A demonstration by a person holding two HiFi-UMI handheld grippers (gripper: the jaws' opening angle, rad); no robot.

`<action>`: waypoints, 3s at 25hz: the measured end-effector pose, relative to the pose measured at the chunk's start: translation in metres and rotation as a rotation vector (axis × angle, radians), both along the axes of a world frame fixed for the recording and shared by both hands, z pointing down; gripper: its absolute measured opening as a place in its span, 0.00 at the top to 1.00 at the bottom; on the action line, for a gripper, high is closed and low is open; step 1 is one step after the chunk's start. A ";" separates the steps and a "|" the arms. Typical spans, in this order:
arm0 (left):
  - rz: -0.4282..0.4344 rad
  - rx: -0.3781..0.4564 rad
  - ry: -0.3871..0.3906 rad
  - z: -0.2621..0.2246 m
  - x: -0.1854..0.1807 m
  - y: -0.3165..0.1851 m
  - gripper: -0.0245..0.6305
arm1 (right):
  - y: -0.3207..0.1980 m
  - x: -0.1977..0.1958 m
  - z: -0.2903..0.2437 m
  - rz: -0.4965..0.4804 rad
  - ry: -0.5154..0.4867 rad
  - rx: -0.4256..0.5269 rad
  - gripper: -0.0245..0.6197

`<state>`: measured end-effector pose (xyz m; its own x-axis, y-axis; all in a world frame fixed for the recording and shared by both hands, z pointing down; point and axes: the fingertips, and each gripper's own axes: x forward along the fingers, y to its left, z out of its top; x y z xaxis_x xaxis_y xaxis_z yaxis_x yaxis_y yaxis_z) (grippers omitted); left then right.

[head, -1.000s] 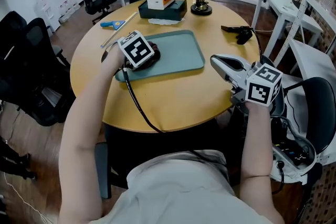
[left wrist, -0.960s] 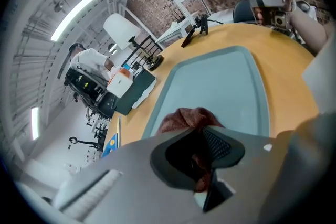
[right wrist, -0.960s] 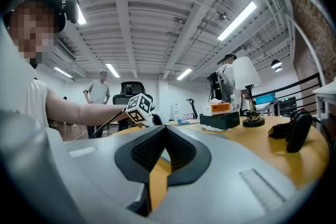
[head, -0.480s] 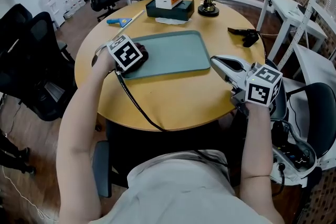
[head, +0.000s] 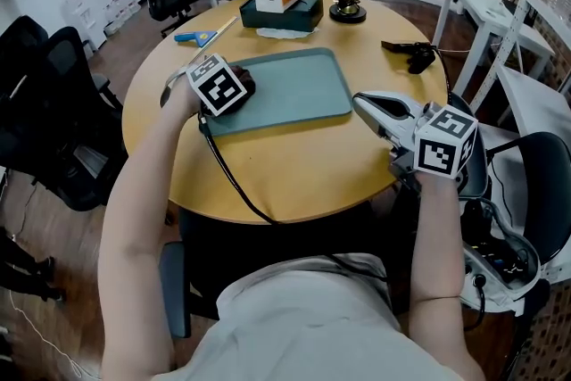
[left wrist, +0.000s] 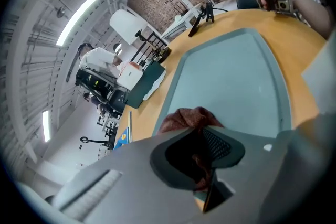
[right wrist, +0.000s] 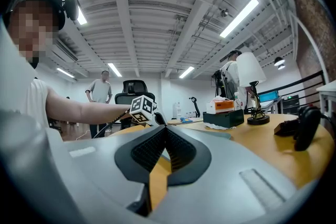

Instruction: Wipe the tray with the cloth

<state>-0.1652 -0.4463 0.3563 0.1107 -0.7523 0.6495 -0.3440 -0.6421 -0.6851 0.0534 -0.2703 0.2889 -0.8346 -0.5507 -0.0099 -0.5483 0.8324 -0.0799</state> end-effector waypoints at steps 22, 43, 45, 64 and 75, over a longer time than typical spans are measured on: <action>0.236 -0.023 0.017 0.004 0.190 -0.013 0.40 | -0.001 0.017 0.001 0.024 -0.027 -0.005 0.96; 0.060 0.007 -0.065 0.004 0.060 -0.031 0.39 | -0.001 -0.005 0.002 -0.008 -0.001 -0.004 0.96; 0.030 0.019 -0.082 0.004 0.040 -0.033 0.39 | -0.001 -0.008 0.002 -0.012 0.006 -0.004 0.96; -0.083 0.182 -0.125 0.003 -0.025 -0.050 0.40 | -0.004 -0.013 0.009 -0.026 0.022 -0.019 0.96; 0.041 0.148 -0.077 0.004 0.059 -0.058 0.40 | -0.007 -0.002 0.010 -0.006 0.001 -0.023 0.96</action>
